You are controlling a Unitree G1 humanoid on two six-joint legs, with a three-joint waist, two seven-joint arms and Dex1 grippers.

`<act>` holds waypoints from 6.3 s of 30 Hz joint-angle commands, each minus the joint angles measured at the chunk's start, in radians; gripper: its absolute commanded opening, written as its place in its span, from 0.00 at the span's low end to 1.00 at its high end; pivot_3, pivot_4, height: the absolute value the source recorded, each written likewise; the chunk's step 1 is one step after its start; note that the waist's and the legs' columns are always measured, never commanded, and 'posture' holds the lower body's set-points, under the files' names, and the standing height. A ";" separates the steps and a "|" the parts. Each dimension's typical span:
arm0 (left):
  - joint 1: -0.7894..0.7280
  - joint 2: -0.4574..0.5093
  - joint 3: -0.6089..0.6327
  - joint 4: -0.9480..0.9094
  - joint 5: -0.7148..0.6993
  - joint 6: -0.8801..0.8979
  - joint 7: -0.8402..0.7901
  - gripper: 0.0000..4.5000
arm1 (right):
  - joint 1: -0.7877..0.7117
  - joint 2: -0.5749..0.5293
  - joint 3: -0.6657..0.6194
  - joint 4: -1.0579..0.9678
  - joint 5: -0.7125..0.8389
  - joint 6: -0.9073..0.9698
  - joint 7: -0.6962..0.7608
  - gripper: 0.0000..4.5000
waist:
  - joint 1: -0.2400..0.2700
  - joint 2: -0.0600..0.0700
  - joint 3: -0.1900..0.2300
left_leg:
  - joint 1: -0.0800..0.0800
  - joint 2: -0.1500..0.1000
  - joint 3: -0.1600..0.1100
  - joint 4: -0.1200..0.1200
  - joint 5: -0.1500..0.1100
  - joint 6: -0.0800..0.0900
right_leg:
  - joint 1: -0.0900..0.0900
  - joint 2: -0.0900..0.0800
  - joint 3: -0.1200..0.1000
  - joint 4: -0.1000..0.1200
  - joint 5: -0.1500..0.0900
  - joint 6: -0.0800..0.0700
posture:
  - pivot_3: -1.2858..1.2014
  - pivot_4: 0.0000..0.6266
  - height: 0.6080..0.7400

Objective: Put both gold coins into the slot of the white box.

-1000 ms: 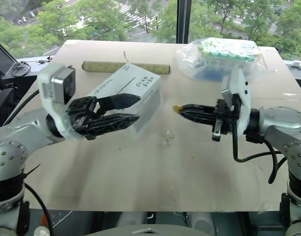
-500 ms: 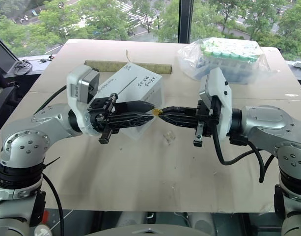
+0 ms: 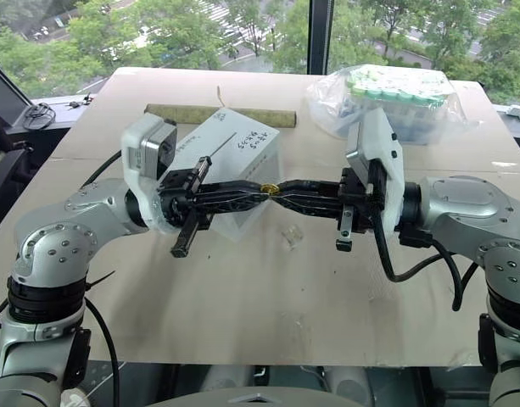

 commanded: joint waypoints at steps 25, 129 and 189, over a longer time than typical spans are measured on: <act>-0.035 0.078 0.216 -0.065 0.160 0.029 0.584 0.00 | 0.361 -0.259 -0.286 -0.013 -0.319 -0.251 0.147 0.99 | 0.001 -0.002 0.001 | -0.001 0.000 0.000 0.000 0.000 0.000 | 0.000 -0.001 0.000 -0.002 0.000 0.001 | 0.52 0.24 1.00; 0.702 0.189 0.362 -0.222 0.353 -0.258 -0.187 0.44 | 0.164 0.260 0.421 0.114 -0.714 0.032 -0.122 0.13 | -0.023 -0.007 0.005 | -0.002 0.001 0.001 0.003 0.000 -0.001 | -0.005 -0.007 -0.001 0.004 -0.001 0.000 | 0.52 0.24 1.00; 0.804 0.168 0.369 -0.189 0.397 -0.368 -0.227 0.44 | 0.157 0.321 0.463 0.190 -0.875 0.031 -0.115 0.01 | -0.025 -0.006 0.006 | -0.003 0.001 0.003 -0.003 0.000 -0.001 | -0.008 -0.007 0.000 0.002 -0.001 -0.001 | 0.52 0.24 1.00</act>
